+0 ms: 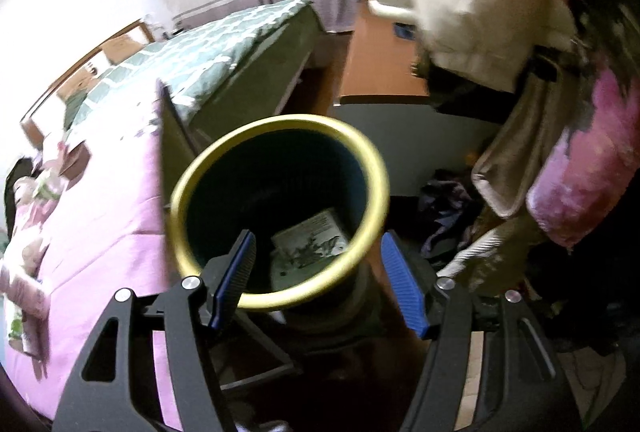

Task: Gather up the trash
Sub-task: 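Drop the cardboard box into the yellow bin with the left gripper, then grasp the thin white tube beside the bottles with the right gripper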

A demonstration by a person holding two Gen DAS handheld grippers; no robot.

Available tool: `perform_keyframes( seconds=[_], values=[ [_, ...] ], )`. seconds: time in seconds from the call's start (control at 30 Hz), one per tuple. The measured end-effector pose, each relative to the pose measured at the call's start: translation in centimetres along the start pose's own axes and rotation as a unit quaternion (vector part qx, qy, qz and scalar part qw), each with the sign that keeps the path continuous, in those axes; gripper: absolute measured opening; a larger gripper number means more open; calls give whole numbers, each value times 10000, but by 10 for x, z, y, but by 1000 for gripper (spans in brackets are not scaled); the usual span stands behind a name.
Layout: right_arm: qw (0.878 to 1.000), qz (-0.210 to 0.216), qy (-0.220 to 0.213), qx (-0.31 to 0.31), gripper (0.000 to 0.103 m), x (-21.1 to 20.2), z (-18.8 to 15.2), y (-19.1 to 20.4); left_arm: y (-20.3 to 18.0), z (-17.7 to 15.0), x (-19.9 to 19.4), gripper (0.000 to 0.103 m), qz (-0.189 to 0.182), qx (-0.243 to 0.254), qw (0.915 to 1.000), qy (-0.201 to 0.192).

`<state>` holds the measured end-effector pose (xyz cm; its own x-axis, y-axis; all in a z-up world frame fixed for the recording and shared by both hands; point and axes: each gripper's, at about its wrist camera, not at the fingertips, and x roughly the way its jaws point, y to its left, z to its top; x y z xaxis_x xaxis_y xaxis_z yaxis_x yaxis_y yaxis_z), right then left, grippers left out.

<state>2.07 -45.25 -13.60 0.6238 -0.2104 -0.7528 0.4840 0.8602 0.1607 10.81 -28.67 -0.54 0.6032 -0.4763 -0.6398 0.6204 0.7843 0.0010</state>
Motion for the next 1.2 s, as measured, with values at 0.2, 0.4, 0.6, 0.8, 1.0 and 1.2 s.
perform_keyframes(
  seconds=[0.2,0.4,0.6,0.8,1.0,1.2],
  values=[
    [9970,446,111,-618,63,-6,-8,64,90,-46,-80,98,1233,-743,9885,-454],
    [9835,1163,323,-1347,63,-20,-32,138,152,-94,-129,98,2006,-1377,9685,-520],
    [9614,1814,552,-1996,58,-39,-63,201,180,-122,-148,98,2095,-1623,9625,-572],
    [9428,2364,725,-2236,26,-57,-83,242,180,-134,-147,98,2058,-1651,9627,-603],
    [9283,2497,942,-2589,24,-61,-106,278,182,-142,-149,98,2068,-1734,9609,-618],
    [9264,2366,1112,-2712,24,-50,-119,290,185,-148,-150,98,2027,-1749,9616,-598]
  ],
)
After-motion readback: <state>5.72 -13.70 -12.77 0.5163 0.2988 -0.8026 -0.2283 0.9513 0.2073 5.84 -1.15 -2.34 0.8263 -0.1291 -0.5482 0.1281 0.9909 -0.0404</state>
